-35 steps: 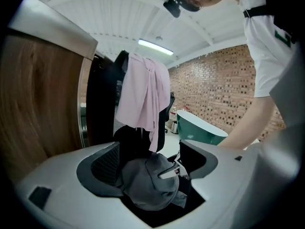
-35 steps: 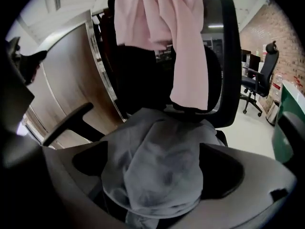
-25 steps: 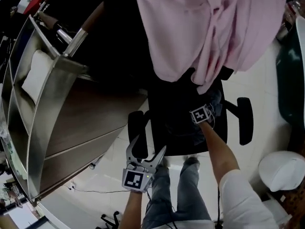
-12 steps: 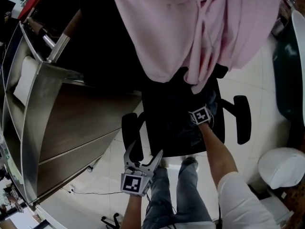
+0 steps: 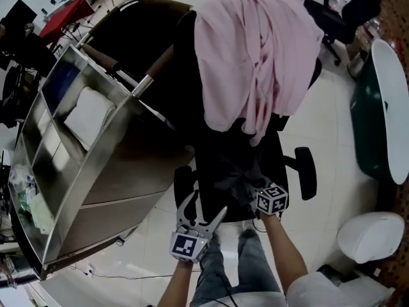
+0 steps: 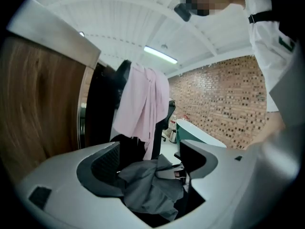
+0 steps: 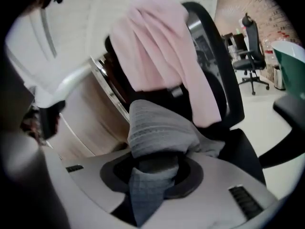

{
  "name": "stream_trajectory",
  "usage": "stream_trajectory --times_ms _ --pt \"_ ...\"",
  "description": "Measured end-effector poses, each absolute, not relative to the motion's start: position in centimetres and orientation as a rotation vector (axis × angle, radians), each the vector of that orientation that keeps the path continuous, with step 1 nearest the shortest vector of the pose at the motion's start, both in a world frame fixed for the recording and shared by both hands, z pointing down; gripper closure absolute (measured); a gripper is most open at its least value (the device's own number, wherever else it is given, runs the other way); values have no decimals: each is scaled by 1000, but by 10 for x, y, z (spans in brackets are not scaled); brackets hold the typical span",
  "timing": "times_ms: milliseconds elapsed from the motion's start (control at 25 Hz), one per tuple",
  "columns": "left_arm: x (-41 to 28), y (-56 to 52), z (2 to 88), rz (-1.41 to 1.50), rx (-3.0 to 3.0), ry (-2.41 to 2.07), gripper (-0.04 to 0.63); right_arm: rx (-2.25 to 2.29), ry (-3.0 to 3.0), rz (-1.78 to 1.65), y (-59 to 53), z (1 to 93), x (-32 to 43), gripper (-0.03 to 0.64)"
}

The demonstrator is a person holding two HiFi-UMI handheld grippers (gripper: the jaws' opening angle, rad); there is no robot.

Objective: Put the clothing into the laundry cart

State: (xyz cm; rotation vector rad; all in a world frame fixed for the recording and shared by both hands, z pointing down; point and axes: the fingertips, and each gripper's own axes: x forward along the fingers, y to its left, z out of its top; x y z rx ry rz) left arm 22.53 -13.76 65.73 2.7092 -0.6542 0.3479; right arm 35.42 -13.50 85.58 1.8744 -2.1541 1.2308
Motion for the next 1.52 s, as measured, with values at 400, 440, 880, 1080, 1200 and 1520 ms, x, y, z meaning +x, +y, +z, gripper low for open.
stream_trajectory --times_ms 400,440,880,1080,1200,1520 --pt "138 -126 477 7 2786 -795 218 1991 -2573 631 -84 520 302 479" --pt "128 -124 461 -29 2788 -821 219 1985 -2610 557 -79 490 296 479" --pt "36 -94 359 -223 2882 -997 225 1942 -2797 -27 -32 290 235 479" --pt "-1 -91 342 -288 2869 -1102 225 1846 -2904 -65 -30 266 205 479" --pt "-30 -93 333 -317 2852 -1178 225 1783 -2958 -85 -33 255 179 479" --pt "-124 -89 322 -368 2782 -1437 225 1495 -3163 -129 -54 233 87 477"
